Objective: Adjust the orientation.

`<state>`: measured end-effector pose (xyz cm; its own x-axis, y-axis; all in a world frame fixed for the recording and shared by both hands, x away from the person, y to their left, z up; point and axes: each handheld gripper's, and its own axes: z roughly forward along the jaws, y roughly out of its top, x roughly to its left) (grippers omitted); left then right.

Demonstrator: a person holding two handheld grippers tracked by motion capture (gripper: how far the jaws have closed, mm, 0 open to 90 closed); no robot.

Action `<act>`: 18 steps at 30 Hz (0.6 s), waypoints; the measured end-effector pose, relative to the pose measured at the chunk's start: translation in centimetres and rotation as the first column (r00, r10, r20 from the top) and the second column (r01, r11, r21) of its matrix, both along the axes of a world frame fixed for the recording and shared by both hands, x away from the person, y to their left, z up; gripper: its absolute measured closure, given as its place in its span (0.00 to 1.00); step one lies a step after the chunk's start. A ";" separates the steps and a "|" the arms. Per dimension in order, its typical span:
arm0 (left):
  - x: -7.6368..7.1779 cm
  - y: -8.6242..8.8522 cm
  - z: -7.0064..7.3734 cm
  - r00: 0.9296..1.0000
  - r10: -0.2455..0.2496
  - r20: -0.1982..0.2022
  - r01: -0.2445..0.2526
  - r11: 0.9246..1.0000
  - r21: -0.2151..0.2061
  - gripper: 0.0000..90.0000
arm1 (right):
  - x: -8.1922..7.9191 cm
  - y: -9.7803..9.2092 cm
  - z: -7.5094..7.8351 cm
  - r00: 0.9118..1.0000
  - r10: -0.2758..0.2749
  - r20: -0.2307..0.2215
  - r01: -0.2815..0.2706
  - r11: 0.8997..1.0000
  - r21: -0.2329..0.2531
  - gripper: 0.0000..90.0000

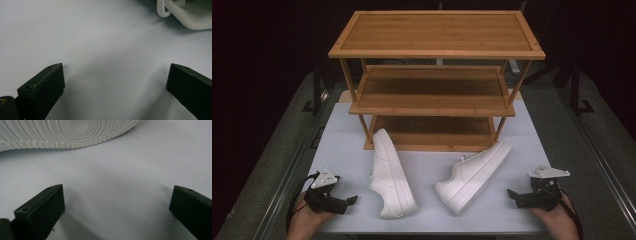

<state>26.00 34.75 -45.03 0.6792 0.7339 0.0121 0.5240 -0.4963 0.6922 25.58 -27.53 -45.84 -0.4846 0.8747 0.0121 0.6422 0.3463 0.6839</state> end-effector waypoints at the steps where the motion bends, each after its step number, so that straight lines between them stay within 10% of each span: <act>1: 0.0 0.0 0.0 1.000 -0.001 -0.001 0.001 1.000 0.000 0.01 | 0.0 0.0 0.0 1.000 -0.001 0.001 0.001 1.000 0.001 0.00; 13: -0.6 -0.1 0.1 1.000 -0.029 0.001 0.029 1.000 -0.001 0.02 | 0.0 0.0 0.0 1.000 0.001 0.002 -0.001 1.000 0.002 0.00; 18: -1.2 0.1 0.2 0.998 -0.053 0.017 0.053 0.998 -0.027 0.17 | 0.0 0.0 0.0 1.000 0.000 0.001 0.000 1.000 0.003 0.00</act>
